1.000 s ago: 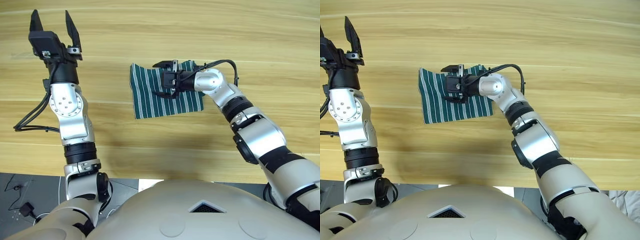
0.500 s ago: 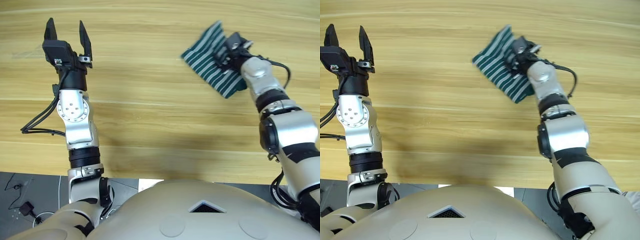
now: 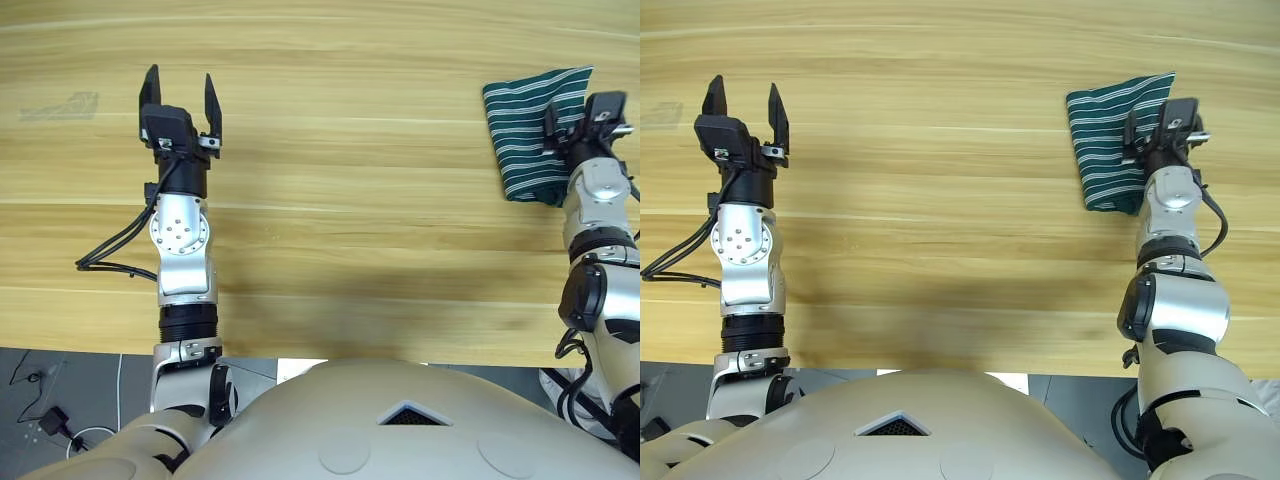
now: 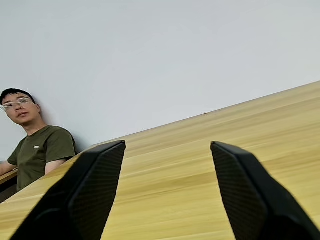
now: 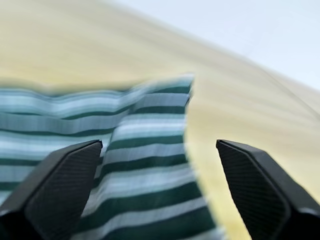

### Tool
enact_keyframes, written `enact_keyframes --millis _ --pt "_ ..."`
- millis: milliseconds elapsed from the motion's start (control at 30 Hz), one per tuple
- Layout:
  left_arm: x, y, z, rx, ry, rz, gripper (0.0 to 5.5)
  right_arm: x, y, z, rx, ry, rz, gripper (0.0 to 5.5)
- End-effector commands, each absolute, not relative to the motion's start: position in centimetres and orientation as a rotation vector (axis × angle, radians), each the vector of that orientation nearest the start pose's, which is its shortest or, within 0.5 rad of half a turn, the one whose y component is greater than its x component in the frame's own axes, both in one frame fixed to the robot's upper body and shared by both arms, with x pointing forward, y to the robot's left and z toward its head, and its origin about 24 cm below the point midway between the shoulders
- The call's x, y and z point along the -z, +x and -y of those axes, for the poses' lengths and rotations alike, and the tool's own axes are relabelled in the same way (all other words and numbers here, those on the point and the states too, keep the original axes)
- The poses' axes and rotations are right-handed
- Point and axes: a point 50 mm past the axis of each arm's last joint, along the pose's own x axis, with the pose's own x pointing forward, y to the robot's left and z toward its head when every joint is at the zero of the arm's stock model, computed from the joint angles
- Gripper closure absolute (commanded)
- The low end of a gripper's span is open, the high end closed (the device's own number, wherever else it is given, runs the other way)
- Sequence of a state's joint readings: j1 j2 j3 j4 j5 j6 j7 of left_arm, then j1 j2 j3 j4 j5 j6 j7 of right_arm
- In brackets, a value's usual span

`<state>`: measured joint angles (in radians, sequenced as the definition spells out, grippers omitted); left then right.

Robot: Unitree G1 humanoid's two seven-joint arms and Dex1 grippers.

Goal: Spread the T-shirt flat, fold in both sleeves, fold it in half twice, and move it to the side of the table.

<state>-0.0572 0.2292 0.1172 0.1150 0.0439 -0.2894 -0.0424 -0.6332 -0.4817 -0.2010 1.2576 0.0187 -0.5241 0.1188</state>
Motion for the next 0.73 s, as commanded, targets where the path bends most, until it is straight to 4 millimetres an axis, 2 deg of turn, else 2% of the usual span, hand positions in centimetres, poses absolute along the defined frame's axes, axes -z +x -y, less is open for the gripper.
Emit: enact_keyframes --millis 33,100,133,233,267,333,400,533,733 --pt "-8.6 26.4 -20.8 -0.067 0.258 0.329 2.34 -12.8 33.2 30.4 0.274 -0.297 0.456 1.28" --pt "-9.9 26.7 -20.2 -0.097 0.241 0.402 2.34 -15.1 32.4 27.1 0.198 -0.288 0.709 1.28" --pt "-10.3 27.0 -19.8 -0.104 0.231 0.420 2.34 -14.8 32.1 25.2 0.144 -0.254 0.753 1.28" --pt "-9.8 27.8 -17.8 -0.068 0.222 0.424 2.34 -10.9 31.4 19.3 -0.011 -0.139 0.679 1.28" --pt "-9.1 27.8 -16.9 -0.044 0.221 0.414 2.34 -9.3 31.0 17.8 -0.034 -0.116 0.630 1.28" --pt "-7.9 27.2 -15.7 0.015 0.236 0.401 2.34 -7.5 30.1 15.8 -0.086 -0.103 0.576 1.28" --pt "-7.0 26.7 -15.4 0.044 0.232 0.386 2.34 -6.6 29.5 15.1 -0.108 -0.110 0.548 1.28" --pt "-7.2 26.6 -15.2 0.056 0.162 0.415 2.34 -6.0 29.0 16.1 -0.029 -0.048 0.499 1.28" --pt "-6.5 26.1 -15.3 0.076 0.189 0.388 2.34 -5.5 29.1 15.3 -0.073 -0.070 0.451 1.28"
